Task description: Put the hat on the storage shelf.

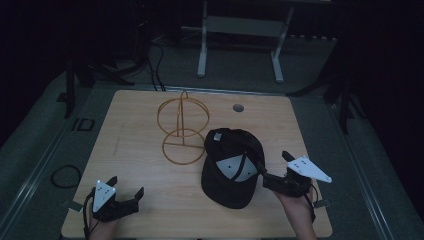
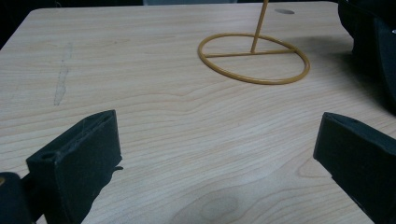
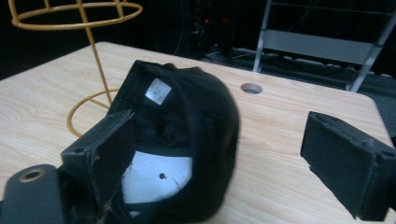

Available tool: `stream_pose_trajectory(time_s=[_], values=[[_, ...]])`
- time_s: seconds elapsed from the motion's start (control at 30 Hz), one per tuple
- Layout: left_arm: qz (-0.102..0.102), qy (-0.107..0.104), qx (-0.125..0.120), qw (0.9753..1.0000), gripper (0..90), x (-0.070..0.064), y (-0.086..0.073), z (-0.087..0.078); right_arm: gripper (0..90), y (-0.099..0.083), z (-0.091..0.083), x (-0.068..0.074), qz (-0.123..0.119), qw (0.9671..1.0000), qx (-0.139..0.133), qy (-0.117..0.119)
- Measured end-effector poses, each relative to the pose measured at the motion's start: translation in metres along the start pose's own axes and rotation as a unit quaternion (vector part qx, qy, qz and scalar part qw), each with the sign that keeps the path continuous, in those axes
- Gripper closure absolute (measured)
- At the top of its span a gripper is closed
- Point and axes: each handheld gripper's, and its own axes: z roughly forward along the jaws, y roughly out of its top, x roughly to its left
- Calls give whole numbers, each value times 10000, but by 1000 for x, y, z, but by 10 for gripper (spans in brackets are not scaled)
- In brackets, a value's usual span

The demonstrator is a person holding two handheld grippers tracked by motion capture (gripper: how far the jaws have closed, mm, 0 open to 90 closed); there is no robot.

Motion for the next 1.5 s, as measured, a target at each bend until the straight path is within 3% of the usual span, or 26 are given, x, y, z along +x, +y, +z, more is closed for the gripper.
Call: stream_pose_trajectory(time_s=[0.17, 0.3, 0.43, 0.7, 0.77, 0.87, 0.9, 0.93, 1.03, 1.13, 1.3, 1.5], values=[[-6, -10, 2, 10000, 11, 0, 0, 0, 116, 5, 24, 12, -157, 9996, 221, -22], [-20, -39, -28, 10000, 11, -1, 1, 0, 141, 5, 45, 13, -100, 9987, 498, -60], [20, -73, 35, 10000, 11, -1, 0, 0, 164, 3, 60, 11, 25, 9965, 802, -244], [-91, -185, -89, 9997, 11, -3, 2, -2, 479, -10, 69, 12, -44, 9919, 1258, -150], [-89, -219, -79, 9997, 11, -4, 2, -1, 580, -11, 70, 13, -203, 9904, 1336, -297], [-82, -223, -116, 9996, 11, -5, 2, -2, 769, -12, 73, 13, -179, 9891, 1415, -373], [-107, -225, -178, 9995, 11, -5, 2, -3, 851, -12, 73, 13, -195, 9890, 1401, -430], [-139, -223, -209, 9994, 11, -4, 3, -3, 872, -13, 73, 12, -238, 9894, 1348, -492], [-170, -220, -211, 9994, 11, -2, 3, -3, 880, -12, 71, 12, -199, 9903, 1241, -592], [-213, -245, -201, 9993, 11, -3, 2, -2, 880, -8, 69, 16, -316, 9910, 1132, -645], [-325, -558, -179, 9978, 41, -6, 4, -2, 881, 2, 64, 21, -546, 9928, 882, -606], [-202, -806, -47, 9965, 41, -23, 12, -4, 882, 15, 54, 26, -594, 9950, 650, -476]])
